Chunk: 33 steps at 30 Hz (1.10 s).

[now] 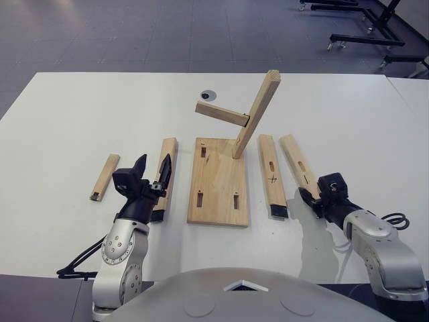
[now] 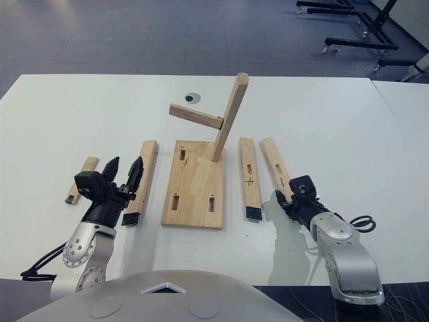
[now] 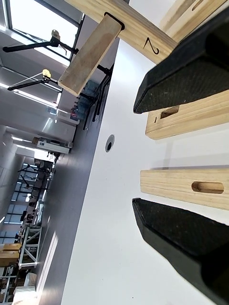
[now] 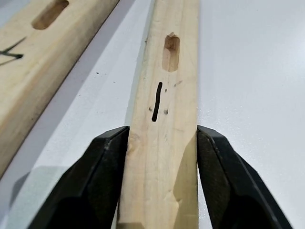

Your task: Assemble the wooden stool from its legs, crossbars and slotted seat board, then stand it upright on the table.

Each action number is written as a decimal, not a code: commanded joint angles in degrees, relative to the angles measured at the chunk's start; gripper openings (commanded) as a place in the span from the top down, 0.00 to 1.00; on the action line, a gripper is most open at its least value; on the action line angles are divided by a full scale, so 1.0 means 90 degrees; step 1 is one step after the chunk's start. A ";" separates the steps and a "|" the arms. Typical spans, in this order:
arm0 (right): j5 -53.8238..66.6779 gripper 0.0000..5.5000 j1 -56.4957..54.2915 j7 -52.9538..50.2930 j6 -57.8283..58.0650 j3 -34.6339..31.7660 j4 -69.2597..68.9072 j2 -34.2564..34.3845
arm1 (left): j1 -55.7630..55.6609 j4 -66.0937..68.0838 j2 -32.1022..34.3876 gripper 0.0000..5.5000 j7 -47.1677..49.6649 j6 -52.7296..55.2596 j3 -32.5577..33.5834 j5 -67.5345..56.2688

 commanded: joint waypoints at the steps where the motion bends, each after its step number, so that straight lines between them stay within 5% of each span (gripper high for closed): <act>1: -0.0087 0.62 -0.0082 -0.0069 0.0468 0.0142 0.0646 0.0020 | -0.0139 0.0147 0.0063 0.41 0.0003 0.0058 0.0022 0.0012; 13: 0.0102 0.63 -0.3604 -0.0763 -0.0733 -0.0481 0.2056 0.0699 | -0.0861 0.0188 0.0361 0.41 -0.0414 -0.0208 0.0828 -0.0650; 19: 0.0441 0.63 -0.4916 -0.0293 -0.2570 -0.0787 0.2548 0.0712 | -0.1335 0.0167 0.0521 0.41 -0.0549 -0.0345 0.1453 -0.1226; 27: 0.2040 0.63 -0.5174 0.1221 -0.2779 -0.0548 0.1761 0.0927 | -0.1848 0.0015 0.1223 0.41 -0.1515 -0.0021 0.1342 -0.1877; 33: 0.2799 0.63 -0.5013 0.1832 -0.2806 -0.0245 0.1195 0.1020 | -0.2316 -0.0189 0.1796 0.41 -0.2278 0.0897 0.1986 -0.4885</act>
